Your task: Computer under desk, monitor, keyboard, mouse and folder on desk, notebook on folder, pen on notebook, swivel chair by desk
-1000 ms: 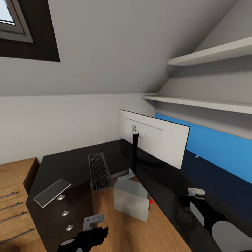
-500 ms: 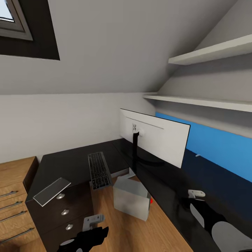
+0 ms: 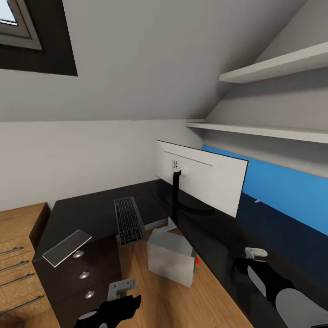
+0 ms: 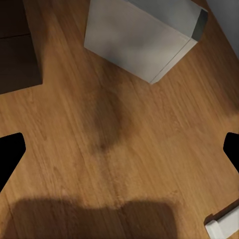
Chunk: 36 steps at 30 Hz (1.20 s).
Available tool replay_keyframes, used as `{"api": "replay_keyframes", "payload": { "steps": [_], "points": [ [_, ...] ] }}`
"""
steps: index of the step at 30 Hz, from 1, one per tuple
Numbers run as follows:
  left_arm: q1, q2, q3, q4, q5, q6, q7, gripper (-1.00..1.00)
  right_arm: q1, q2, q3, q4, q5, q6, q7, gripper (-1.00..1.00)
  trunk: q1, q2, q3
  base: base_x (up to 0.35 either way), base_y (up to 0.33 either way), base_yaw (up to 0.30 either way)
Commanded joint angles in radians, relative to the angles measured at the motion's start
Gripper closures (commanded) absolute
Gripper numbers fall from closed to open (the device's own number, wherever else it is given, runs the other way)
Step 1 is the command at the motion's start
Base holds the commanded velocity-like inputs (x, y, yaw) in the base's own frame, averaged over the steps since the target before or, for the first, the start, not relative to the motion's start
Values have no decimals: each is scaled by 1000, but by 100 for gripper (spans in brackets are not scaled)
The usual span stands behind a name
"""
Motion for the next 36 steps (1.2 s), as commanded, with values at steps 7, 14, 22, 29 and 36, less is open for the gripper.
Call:
{"api": "replay_keyframes", "payload": {
  "steps": [7,14,22,29,36],
  "points": [
    [0,0,-1,-1,11,4,9,-100,0,-1,8,-2,-10,5,-7,-100,0,-1,-1,0,0,0],
    [0,0,1,-1,11,5,9,-100,0,-1,8,-3,-8,5,-7,100,0,-1,-1,0,0,0],
    [0,0,0,-1,11,5,8,-100,0,-2,7,-4,-8,5,-6,100,0,-1,-1,0,0,0],
    [0,0,-1,-1,11,5,7,-100,0,-4,5,-5,-9,5,-6,100,0,-1,-1,0,0,0],
    [0,1,-1,-1,10,4,6,-100,0,-4,4,-7,-9,4,-5,100,0,-1,-1,0,0,0]
  ]
}}
